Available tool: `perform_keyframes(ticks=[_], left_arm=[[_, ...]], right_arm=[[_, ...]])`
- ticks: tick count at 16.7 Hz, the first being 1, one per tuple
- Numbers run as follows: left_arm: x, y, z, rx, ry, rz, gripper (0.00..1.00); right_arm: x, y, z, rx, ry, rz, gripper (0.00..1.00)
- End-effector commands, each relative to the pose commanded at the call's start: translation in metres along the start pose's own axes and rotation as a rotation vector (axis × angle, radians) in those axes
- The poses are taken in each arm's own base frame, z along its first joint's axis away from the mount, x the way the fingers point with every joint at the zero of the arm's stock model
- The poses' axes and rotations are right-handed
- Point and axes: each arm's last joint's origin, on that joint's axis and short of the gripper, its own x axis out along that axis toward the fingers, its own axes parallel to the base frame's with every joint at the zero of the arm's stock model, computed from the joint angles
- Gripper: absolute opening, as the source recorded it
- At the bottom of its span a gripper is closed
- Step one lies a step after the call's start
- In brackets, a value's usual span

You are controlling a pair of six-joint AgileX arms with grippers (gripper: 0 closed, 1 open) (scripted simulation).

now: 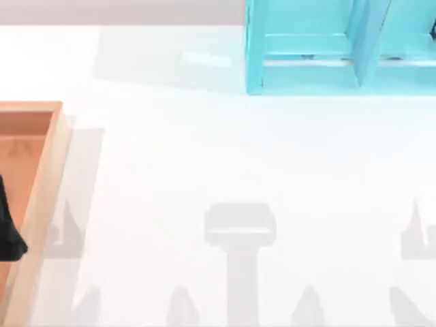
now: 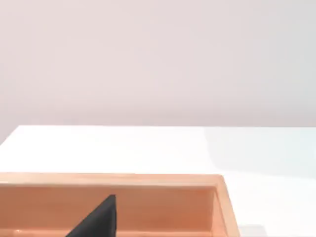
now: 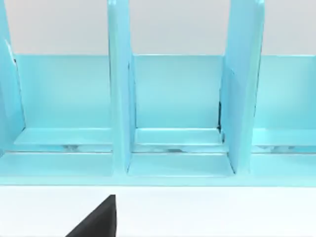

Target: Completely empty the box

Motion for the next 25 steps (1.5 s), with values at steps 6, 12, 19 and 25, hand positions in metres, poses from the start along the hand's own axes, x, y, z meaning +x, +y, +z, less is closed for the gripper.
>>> perform_keyframes(ticks=[6,12,19,25], left_arm=[[0.001,0.003,0.018,0.028,0.103,0.026,1.0],[0.031,0.016,0.063,0.086,0.584,0.072,1.0],[0.108,0.051,0.073,0.062,1.278,0.038,1.0],[0.152,0.079,0.071,0.017,1.551,-0.011,1.0]], right_arm=[[0.0,0.0,0.0,0.0,0.0,0.0,1.0],[0.0,0.0,0.0,0.0,0.0,0.0,1.0],[0.0,0.0,0.0,0.0,0.0,0.0,1.0],[0.0,0.0,0.0,0.0,0.0,0.0,1.0]])
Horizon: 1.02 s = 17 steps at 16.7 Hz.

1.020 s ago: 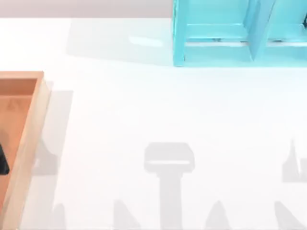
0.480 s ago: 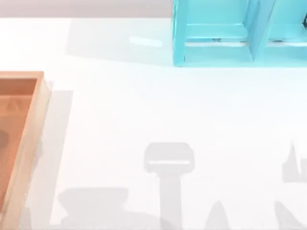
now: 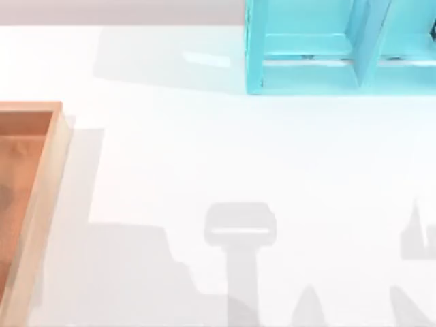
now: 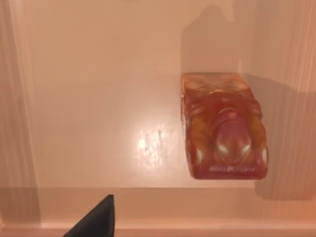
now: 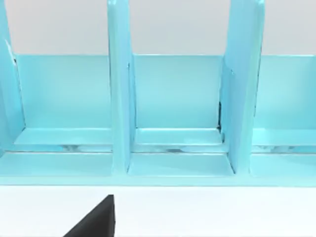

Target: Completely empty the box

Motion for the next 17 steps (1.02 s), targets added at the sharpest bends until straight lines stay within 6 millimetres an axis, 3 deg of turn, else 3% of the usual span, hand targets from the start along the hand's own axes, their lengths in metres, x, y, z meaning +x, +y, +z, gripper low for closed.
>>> perform_keyframes(ticks=[8,17], left_arm=[[0.004,0.002,0.004,0.001,0.02,-0.006,1.0],[0.058,0.004,0.007,0.0,0.017,-0.006,1.0]], right_arm=[[0.0,0.0,0.0,0.0,0.0,0.0,1.0],[0.0,0.0,0.0,0.0,0.0,0.0,1.0]])
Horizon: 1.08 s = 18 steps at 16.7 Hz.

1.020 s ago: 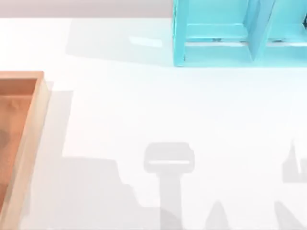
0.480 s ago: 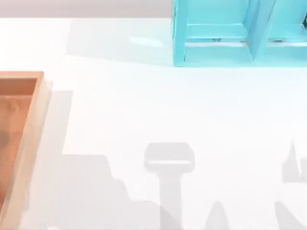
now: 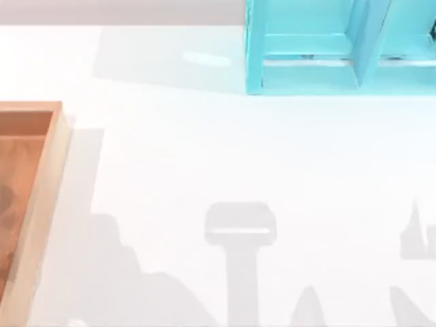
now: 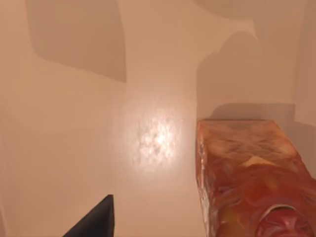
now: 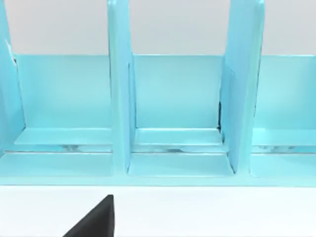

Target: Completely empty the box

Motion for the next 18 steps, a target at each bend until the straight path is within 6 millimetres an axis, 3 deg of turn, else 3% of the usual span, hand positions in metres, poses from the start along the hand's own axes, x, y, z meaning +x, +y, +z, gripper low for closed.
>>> perform_keyframes(ticks=[7,11,18], left_arm=[[0.041,-0.001,-0.004,0.0,0.002,-0.001,1.0],[0.042,-0.001,-0.004,0.0,0.003,-0.001,1.0],[0.042,-0.001,-0.004,0.0,0.003,-0.001,0.47]], right_arm=[[0.0,0.0,0.0,0.0,0.0,0.0,1.0],[0.0,0.0,0.0,0.0,0.0,0.0,1.0],[0.0,0.0,0.0,0.0,0.0,0.0,1.0]])
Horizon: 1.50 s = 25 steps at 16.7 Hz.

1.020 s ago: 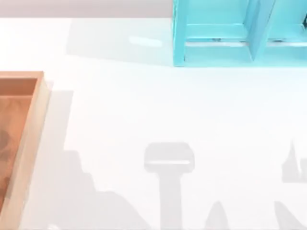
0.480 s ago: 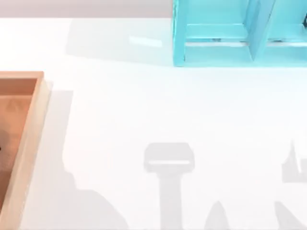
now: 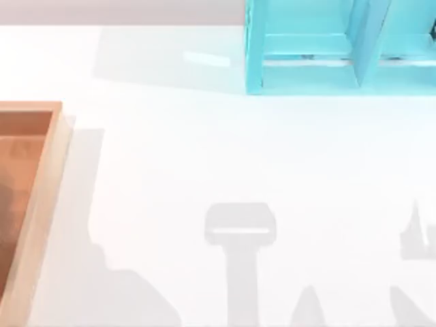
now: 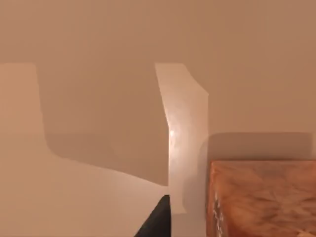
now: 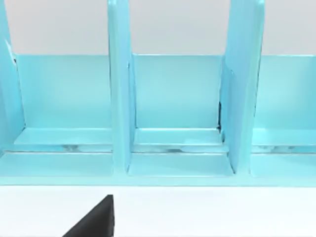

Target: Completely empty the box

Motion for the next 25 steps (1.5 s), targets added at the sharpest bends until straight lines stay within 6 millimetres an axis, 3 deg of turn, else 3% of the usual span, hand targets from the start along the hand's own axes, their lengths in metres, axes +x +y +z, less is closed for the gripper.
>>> perform_keyframes(ticks=[6,7,17,20,25], left_arm=[[0.0,0.0,0.0,0.0,0.0,0.0,0.02],[0.0,0.0,0.0,0.0,0.0,0.0,0.0],[-0.003,0.0,0.001,0.001,0.0,0.0,0.0],[-0.021,0.002,0.004,0.001,0.009,0.001,0.0],[-0.071,0.003,0.007,0.007,0.019,-0.001,0.0]], right_arm=[[0.0,0.0,0.0,0.0,0.0,0.0,1.0],[0.0,0.0,0.0,0.0,0.0,0.0,1.0],[0.0,0.0,0.0,0.0,0.0,0.0,1.0],[0.0,0.0,0.0,0.0,0.0,0.0,1.0],[0.0,0.0,0.0,0.0,0.0,0.0,1.0]])
